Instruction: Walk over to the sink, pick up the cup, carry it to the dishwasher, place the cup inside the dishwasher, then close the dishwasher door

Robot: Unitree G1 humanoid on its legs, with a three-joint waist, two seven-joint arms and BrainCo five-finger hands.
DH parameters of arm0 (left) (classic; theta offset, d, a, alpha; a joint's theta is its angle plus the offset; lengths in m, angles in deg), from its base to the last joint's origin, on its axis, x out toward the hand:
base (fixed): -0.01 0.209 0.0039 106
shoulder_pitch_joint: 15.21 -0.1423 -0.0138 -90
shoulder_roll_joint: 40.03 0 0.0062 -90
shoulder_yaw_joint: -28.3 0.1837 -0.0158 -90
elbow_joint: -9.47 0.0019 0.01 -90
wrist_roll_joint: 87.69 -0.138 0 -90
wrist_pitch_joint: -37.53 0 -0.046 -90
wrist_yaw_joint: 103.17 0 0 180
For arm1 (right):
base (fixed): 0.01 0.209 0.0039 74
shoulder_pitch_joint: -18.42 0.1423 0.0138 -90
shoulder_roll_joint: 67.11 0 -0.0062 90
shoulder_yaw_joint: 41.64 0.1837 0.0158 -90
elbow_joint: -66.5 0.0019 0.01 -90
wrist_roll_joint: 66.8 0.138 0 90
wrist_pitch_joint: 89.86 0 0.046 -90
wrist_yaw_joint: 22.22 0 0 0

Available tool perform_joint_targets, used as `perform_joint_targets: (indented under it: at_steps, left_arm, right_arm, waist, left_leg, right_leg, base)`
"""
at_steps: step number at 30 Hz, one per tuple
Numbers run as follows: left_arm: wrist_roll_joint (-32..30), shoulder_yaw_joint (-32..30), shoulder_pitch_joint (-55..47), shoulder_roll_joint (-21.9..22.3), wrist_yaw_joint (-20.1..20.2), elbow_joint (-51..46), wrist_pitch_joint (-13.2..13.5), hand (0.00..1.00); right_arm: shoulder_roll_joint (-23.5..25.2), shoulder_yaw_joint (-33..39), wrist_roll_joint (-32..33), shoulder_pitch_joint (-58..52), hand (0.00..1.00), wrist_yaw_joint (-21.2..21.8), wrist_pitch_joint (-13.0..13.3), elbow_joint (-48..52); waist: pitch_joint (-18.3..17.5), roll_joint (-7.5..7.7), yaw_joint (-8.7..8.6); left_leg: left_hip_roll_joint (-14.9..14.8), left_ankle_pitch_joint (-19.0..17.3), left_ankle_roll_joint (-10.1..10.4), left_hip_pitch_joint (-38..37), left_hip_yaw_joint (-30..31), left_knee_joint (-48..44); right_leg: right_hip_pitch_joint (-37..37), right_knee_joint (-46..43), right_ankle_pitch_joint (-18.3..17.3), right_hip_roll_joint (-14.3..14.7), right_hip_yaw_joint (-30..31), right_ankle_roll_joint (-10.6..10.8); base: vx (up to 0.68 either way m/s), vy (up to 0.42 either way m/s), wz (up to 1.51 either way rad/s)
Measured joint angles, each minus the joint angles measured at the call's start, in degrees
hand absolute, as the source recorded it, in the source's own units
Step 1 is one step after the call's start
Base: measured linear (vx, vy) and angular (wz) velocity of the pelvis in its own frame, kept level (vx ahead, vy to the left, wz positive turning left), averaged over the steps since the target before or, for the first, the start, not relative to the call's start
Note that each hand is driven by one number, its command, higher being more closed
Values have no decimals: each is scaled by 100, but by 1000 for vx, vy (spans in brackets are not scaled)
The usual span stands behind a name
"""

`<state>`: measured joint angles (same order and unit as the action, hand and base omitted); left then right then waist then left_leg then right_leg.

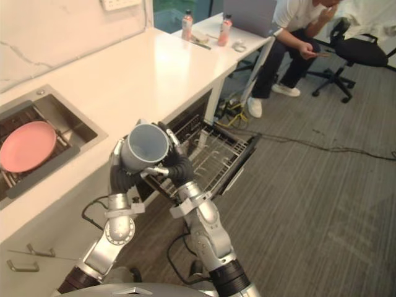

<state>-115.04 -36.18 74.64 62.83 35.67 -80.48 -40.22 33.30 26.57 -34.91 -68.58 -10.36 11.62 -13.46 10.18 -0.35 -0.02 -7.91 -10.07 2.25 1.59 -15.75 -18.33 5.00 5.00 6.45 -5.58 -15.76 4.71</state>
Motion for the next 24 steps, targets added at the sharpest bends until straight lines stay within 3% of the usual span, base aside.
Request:
perform_joint_targets:
  at_steps: [4, 5, 19, 22, 23, 24]
  left_arm:
    - [-54, 142, 0, -29, -7, 74, -97, 100]
    - [-79, 183, -1, -29, -7, 78, -108, 100]
    - [-99, 209, -64, -36, -121, 162, -144, 100]
    - [-90, 201, -64, -35, -121, 239, -144, 100]
    - [-68, 197, -64, -36, -120, 299, -144, 0]
    - [-25, 199, -65, -36, -113, 312, -144, 0]
  right_arm:
    - [-24, 2, -267, 15, 0, -114, 2, -128]
    - [-37, -10, -325, 49, 100, -126, -1, -228]
    - [-202, -105, -536, 56, 100, -287, 1, -229]
    - [-211, -150, -640, 55, 100, -516, 6, -228]
    - [-212, -179, -806, 55, 100, -652, 6, -228]
    - [-212, -191, -892, 55, 100, -720, 6, -228]
  waist:
    - [-12, -11, -2]
    - [-15, -11, 1]
    - [-188, -117, 5]
    - [-218, -128, 3]
    - [-222, -133, 2]
    - [-222, -133, 2]
  left_leg:
    - [2, 0, -1, -2, -2, -18]
    - [1, 0, -2, -3, -3, -26]
    - [-39, 2, 6, -1, -53, -52]
    - [-47, 5, 9, -2, -61, -57]
    - [-49, 6, 10, -6, -68, -57]
    - [-49, 6, 10, -7, -70, -57]
  right_leg:
    - [5, 0, 21, 0, 24, 2]
    - [7, 1, 27, 0, 30, 0]
    - [-13, 2, 29, 14, 95, -58]
    - [-15, 2, 44, 21, 103, -76]
    - [-15, 2, 48, 22, 109, -74]
    - [-16, 2, 52, 23, 112, -67]
  base:
    - [-19, 3, -1]
    - [-49, 6, -2]
    - [-31, 1, -2]
    - [0, 0, 0]
    - [0, 0, 0]
    - [0, 0, 0]
